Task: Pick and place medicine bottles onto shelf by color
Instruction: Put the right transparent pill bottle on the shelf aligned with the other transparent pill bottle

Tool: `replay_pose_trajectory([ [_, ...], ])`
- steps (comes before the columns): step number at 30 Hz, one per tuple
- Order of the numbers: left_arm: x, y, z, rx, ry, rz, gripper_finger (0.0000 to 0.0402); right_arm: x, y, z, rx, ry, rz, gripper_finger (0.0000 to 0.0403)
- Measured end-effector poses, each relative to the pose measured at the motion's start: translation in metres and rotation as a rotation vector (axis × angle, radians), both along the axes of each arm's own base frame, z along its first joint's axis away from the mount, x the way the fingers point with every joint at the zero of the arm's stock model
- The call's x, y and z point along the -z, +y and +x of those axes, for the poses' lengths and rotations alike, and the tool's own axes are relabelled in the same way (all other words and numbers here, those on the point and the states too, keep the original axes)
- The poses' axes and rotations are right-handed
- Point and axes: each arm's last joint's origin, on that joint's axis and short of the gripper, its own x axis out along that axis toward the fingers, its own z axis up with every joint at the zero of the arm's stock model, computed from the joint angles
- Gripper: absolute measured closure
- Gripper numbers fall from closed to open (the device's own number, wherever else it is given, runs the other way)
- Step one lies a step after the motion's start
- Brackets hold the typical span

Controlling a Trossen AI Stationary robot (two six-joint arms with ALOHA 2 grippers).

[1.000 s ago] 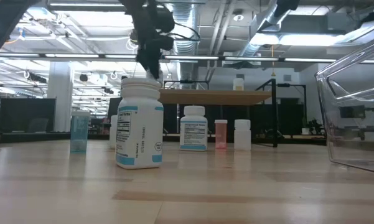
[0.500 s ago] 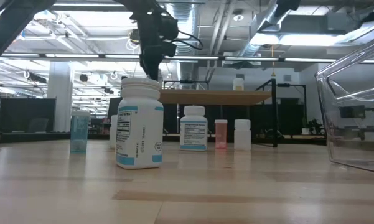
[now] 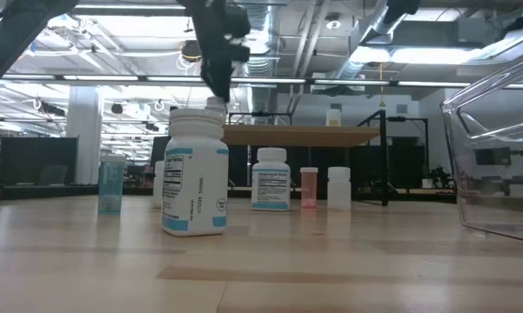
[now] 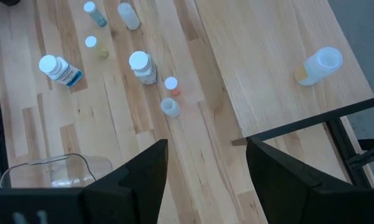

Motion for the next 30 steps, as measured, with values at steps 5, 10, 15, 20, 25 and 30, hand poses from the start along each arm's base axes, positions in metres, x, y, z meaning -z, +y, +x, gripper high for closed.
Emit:
replay_pose_trajectory([
  [5, -0.045, -0.018, 0.000, 0.017, -0.121, 0.058, 0.0115, 0.000, 0.000, 0.000, 0.000, 0.000, 0.000, 0.0165],
  [10, -0.066, -0.053, -0.005, 0.040, -0.228, -0.033, 0.0117, 0.000, 0.000, 0.000, 0.031, -0.004, 0.020, 0.0165],
  [15, -0.064, -0.085, -0.005, 0.060, -0.133, -0.116, 0.0129, 0.000, 0.000, 0.000, 0.071, -0.008, 0.046, 0.0165],
  [20, -0.059, -0.114, 0.006, 0.127, -0.087, -0.153, 0.0146, 0.001, 0.001, -0.002, 0.144, 0.004, 0.102, 0.0165],
  [25, -0.063, -0.140, 0.012, 0.188, -0.088, -0.135, 0.0161, 0.000, 0.010, -0.002, 0.172, 0.007, 0.149, 0.0165],
  [30, -0.069, -0.160, 0.012, 0.216, -0.110, -0.147, 0.0166, -0.005, 0.028, -0.007, 0.160, -0.013, 0.151, 0.0165],
])
